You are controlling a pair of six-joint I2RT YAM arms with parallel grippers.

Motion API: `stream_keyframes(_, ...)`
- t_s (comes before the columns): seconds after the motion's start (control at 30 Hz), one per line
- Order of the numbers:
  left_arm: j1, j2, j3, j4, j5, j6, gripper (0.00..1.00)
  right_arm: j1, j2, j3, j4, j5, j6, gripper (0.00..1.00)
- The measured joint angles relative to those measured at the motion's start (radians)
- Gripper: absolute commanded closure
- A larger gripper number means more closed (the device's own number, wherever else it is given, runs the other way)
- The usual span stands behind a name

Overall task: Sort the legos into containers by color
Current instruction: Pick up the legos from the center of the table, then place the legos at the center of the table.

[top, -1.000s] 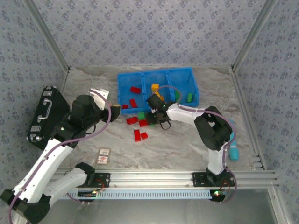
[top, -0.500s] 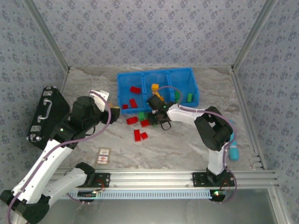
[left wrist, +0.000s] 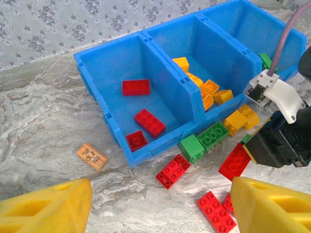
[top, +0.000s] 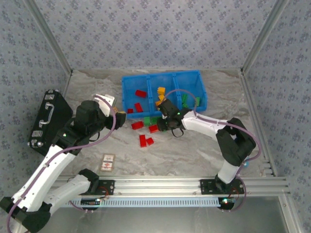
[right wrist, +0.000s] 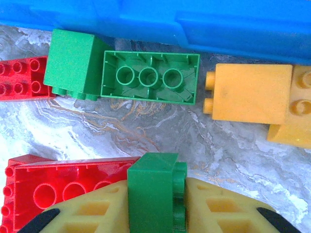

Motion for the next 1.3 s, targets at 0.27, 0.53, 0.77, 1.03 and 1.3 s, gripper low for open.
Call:
stream_keyframes(0.27,-0.003,0.0,0.0,0.0,-0.003,0.0,0.25,0.0,0.001,-0.026,-0.001,-0.005,-0.003,0.65)
stream_keyframes(0.53,-0.003,0.0,0.0,0.0,-0.007,0.0,0.24,0.0,0.02,-0.042,0.002,-0.013,-0.003,0.63)
stream_keyframes(0.77,-0.003,0.0,0.0,0.0,-0.007,0.0,0.24,0.0,0.022,-0.051,0.003,-0.016,-0.003,0.62)
stream_keyframes(1.03,-0.003,0.0,0.0,0.0,-0.007,0.0,0.24,0.0,0.046,-0.067,0.003,-0.023,-0.003,0.62)
stream_keyframes(1.3,-0.003,0.0,0.0,0.0,-0.007,0.0,0.24,-0.001,0.043,-0.085,0.023,-0.023,-0.006,0.53)
